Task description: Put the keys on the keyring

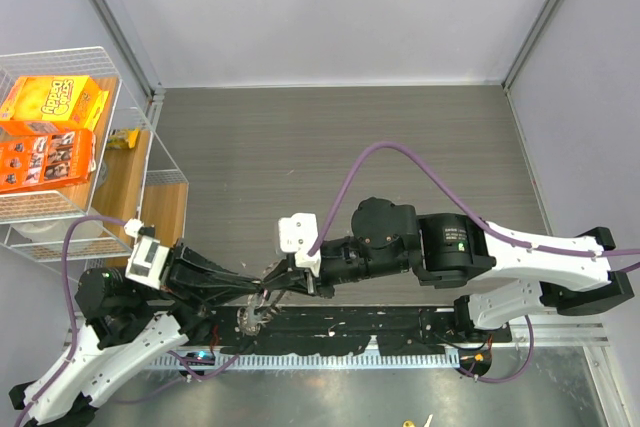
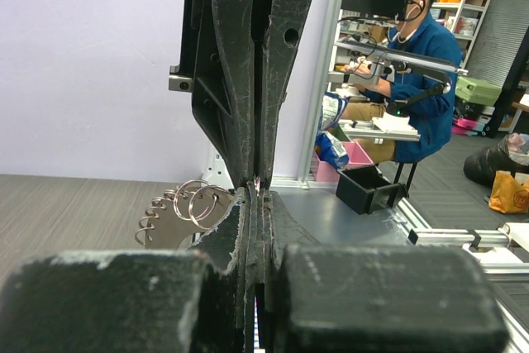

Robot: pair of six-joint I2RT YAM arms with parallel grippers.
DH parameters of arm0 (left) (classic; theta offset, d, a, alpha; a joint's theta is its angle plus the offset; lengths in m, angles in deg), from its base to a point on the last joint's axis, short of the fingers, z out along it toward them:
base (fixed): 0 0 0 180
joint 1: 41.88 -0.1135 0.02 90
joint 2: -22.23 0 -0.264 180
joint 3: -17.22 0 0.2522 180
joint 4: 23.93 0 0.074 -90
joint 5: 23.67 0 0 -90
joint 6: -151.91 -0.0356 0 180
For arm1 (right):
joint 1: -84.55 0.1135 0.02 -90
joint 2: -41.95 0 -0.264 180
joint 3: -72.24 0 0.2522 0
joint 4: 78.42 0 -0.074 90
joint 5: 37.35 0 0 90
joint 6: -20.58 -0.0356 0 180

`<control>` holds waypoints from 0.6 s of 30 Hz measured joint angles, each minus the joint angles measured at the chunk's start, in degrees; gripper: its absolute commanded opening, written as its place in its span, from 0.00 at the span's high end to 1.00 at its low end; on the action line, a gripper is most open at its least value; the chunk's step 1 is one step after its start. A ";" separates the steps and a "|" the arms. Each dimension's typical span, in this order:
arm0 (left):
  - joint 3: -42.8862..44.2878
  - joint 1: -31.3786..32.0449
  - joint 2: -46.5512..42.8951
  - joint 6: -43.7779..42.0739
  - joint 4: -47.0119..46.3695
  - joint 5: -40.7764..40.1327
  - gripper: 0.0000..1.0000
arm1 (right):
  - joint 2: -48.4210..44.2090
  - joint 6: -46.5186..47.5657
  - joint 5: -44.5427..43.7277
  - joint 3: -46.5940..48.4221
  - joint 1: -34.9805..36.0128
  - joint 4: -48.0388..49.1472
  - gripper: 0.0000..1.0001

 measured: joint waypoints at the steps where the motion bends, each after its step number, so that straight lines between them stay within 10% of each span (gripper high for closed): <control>1: 0.00 0.00 -0.04 0.00 0.00 0.04 1.00 | 0.00 -0.04 0.00 0.00 0.00 0.00 0.89; 18: -0.04 0.00 -0.48 0.00 -0.24 -0.20 1.00 | -1.57 -0.87 0.35 -2.16 0.00 1.33 0.83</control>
